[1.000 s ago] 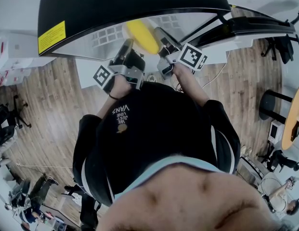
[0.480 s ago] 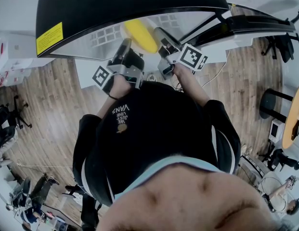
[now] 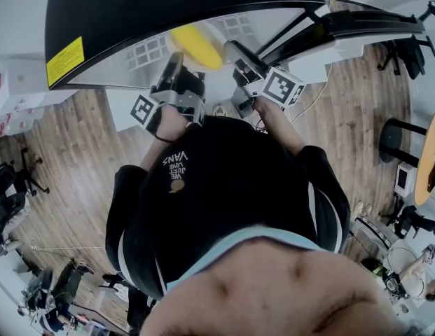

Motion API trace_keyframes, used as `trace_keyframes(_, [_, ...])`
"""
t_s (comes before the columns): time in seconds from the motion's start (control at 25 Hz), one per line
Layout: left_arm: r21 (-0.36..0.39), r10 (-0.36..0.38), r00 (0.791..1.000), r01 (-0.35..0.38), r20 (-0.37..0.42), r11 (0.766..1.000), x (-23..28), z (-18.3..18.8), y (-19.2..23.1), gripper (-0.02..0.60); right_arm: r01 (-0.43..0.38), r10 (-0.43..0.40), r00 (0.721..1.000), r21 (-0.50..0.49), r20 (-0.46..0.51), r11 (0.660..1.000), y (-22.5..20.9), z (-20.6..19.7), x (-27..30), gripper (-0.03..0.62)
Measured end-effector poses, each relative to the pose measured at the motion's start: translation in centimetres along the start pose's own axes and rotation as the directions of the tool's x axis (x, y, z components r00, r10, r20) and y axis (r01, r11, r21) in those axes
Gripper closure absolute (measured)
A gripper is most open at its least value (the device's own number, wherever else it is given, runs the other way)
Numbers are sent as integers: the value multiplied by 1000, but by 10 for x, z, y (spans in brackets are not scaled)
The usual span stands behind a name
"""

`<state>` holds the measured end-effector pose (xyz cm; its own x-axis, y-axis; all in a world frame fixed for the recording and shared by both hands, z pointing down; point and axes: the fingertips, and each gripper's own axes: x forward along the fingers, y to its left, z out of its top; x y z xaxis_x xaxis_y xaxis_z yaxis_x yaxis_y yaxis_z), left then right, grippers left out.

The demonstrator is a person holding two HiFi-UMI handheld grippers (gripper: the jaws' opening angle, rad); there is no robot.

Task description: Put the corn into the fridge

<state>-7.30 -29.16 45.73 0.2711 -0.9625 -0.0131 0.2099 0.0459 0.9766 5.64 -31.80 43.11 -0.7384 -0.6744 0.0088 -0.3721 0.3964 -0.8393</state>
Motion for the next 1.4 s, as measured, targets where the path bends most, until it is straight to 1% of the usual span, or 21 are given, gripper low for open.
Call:
trace_keyframes(0.12, [3,-1,1000,1,1,1000,1,1,-1,534,-2,3,1000,-13,13,1000,4,0,-7,457])
trace_keyframes(0.2, [4,-1,1000,1,0,1000,2,1,-1,534,10,-10,1000,-20,20,1000,3,-2,-12,453])
trace_keyframes(0.44, [10,-3,1000,3,-7,1000,4,3,0,531,28,-26,1000,-157,17,987,14,-9,-22,432])
trace_keyframes(0.6, [10,-7,1000,7,-14,1000,6,2,0,531,30,-29,1000,-192,6,981,18,-17,-23,423])
trace_keyframes(0.72, [8,-9,1000,9,-20,1000,7,3,0,531,27,-27,1000,-229,6,973,23,-21,-24,403])
trace_keyframes(0.88, [5,-11,1000,11,-23,1000,6,4,0,531,19,-26,999,-296,-21,955,32,-32,-22,367])
trace_keyframes(1.0, [4,-11,1000,11,-27,1000,7,2,1,530,29,-48,998,-351,-43,936,33,-38,-22,359])
trace_keyframes(1.2, [-2,-14,999,14,-35,1000,5,2,2,529,75,-114,992,-484,-51,872,31,-46,-21,359])
trace_keyframes(1.28, [-5,-15,999,15,-37,1000,6,1,1,529,87,-133,990,-509,-54,856,29,-46,-20,359])
trace_keyframes(1.4, [-6,-16,999,16,-41,1000,6,1,0,529,99,-154,986,-522,-61,847,26,-48,-18,359])
